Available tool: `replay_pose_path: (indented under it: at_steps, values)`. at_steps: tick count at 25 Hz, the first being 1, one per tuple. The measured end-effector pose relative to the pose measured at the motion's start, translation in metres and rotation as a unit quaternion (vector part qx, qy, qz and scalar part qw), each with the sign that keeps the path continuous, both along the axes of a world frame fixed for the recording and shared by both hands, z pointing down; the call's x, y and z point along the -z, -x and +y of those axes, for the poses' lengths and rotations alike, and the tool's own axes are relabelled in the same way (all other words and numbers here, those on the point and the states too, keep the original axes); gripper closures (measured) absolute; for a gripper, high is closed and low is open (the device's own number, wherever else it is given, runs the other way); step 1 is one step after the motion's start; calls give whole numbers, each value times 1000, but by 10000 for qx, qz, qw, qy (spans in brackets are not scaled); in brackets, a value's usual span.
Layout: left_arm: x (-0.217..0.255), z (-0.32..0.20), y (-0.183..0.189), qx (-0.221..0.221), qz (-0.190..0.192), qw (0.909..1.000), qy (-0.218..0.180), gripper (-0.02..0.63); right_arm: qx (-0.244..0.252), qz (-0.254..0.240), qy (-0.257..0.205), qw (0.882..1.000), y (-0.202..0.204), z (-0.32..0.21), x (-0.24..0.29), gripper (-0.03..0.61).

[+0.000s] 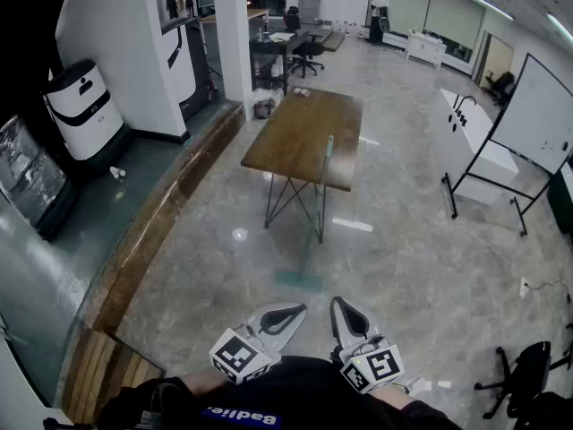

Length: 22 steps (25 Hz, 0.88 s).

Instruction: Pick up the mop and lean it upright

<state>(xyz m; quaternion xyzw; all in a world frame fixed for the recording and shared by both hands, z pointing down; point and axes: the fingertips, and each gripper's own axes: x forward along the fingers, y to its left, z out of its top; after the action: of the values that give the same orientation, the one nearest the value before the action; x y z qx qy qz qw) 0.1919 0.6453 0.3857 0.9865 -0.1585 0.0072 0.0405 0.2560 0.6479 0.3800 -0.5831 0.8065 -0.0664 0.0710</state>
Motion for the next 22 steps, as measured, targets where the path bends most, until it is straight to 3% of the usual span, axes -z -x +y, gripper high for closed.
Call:
replay_pose_path:
  at_steps: [22]
  values:
    - [1, 2, 13, 84, 69, 9999, 57, 594, 155, -62, 31, 9999, 15, 7, 3, 574]
